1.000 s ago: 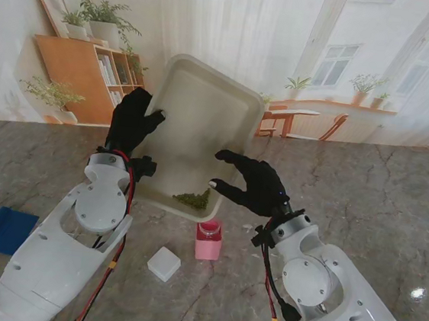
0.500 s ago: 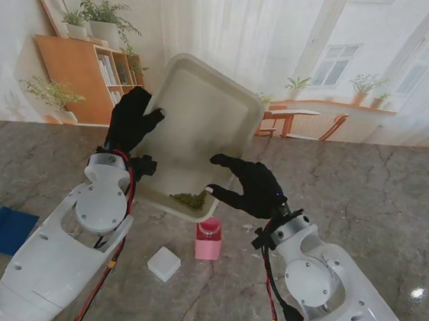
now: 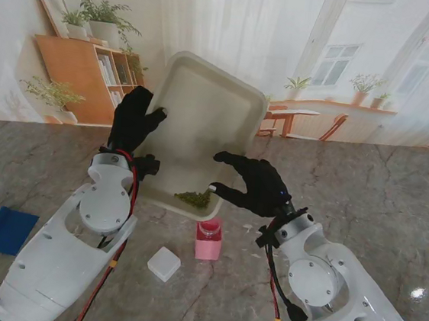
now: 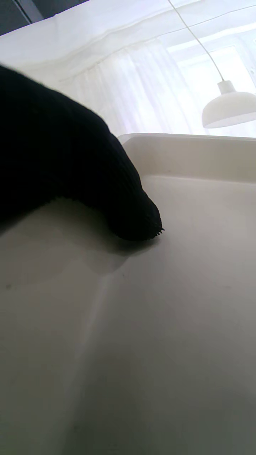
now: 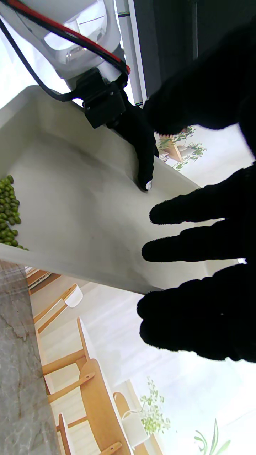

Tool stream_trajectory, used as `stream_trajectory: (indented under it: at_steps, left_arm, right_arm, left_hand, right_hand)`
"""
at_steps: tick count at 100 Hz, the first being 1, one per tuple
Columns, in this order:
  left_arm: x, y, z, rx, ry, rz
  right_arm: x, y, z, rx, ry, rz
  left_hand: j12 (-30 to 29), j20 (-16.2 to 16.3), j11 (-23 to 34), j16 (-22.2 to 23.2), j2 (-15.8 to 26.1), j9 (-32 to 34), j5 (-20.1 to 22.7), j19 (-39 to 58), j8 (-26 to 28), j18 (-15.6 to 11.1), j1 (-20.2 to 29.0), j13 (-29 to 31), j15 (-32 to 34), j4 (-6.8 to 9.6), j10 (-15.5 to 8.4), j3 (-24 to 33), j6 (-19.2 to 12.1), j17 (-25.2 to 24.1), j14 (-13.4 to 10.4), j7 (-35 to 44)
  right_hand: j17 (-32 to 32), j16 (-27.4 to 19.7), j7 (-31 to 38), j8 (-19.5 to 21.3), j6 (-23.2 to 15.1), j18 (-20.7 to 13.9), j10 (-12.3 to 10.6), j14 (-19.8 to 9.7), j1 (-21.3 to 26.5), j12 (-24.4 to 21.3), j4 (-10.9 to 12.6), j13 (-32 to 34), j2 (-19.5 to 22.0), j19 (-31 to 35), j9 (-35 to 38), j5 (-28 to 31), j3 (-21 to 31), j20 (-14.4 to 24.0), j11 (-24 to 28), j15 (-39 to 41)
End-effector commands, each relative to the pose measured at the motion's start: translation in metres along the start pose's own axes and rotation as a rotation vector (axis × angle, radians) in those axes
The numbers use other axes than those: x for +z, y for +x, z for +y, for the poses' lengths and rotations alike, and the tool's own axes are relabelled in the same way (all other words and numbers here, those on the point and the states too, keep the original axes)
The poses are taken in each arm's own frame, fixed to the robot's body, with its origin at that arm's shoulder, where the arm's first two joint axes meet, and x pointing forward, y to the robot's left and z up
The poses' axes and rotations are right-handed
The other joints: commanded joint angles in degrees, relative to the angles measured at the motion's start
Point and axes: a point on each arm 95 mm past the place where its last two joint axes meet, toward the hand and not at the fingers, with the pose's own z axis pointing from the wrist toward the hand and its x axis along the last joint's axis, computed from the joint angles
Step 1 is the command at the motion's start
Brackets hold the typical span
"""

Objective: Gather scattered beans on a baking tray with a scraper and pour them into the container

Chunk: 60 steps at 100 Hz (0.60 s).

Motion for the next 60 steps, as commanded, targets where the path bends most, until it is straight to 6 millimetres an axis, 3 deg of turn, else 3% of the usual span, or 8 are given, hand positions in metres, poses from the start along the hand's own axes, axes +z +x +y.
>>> stream_trajectory:
  at_steps: [1, 60]
  left_arm:
    - [-0.0015, 0.0074, 0.0082, -0.026, -0.015, 0.013]
    - [-0.0061, 0.0077, 0.0134, -0.064, 0.000, 0.016]
  right_arm:
    - [0.0017, 0.0080, 0.0026, 0.003, 0.000, 0.025]
    - [-0.0041, 0.0078, 0.0039, -0.011, 0.020, 0.028]
  left_hand:
    - [0.8, 2.0, 1.7, 0.4, 2.6, 1.2, -1.4, 4.4, 0.8, -12.7, 4.1, 0.3, -0.4, 6.13, -6.5, 2.7, 2.2, 3.1, -7.3, 1.3]
    - [0.8, 2.1, 1.7, 0.4, 2.5, 1.3, -1.2, 4.6, 0.8, -12.8, 4.0, 0.5, -0.4, 6.25, -6.5, 2.8, 2.1, 3.2, -7.3, 1.4]
  right_hand:
    - [-0.2, -0.2, 0.4, 0.4, -1.1, -1.3, -0.9, -11.1, -0.6, 0.5, 1.5, -0.2, 1.0, -0.2, 0.5, 0.4, 0.1, 1.0, 0.5, -0.9]
    - [-0.2, -0.3, 0.4, 0.3, -1.2, -1.3, -0.8, -11.1, -0.7, 0.4, 1.5, -0.1, 1.0, -0.3, 0.5, 0.5, 0.2, 1.0, 0.5, -1.1]
